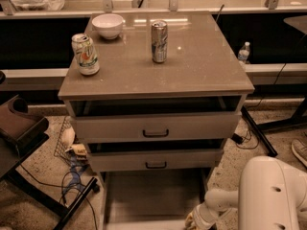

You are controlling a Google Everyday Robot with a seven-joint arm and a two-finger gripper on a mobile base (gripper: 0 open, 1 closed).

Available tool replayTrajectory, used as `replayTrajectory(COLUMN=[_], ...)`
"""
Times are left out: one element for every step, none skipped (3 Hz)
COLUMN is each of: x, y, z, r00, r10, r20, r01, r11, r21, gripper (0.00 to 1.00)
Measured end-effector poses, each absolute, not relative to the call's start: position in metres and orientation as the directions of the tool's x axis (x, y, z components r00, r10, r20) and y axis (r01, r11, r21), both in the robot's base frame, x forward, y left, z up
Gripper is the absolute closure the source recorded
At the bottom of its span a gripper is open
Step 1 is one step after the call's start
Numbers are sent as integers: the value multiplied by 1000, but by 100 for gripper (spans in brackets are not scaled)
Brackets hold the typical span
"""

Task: Open bottom drawer

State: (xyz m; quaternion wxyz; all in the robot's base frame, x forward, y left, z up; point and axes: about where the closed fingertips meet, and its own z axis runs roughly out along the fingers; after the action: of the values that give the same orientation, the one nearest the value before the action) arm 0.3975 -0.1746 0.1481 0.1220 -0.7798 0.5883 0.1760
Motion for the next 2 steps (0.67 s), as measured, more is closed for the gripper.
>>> replayTrajectory(x=[396, 396], y=[-174, -174], z=[147, 147], r00=[245, 245], r10=[-874, -874], r20=[-420, -420], r01=[-960, -960], r11=[-279, -279], r21=[19, 19], gripper=[5, 0])
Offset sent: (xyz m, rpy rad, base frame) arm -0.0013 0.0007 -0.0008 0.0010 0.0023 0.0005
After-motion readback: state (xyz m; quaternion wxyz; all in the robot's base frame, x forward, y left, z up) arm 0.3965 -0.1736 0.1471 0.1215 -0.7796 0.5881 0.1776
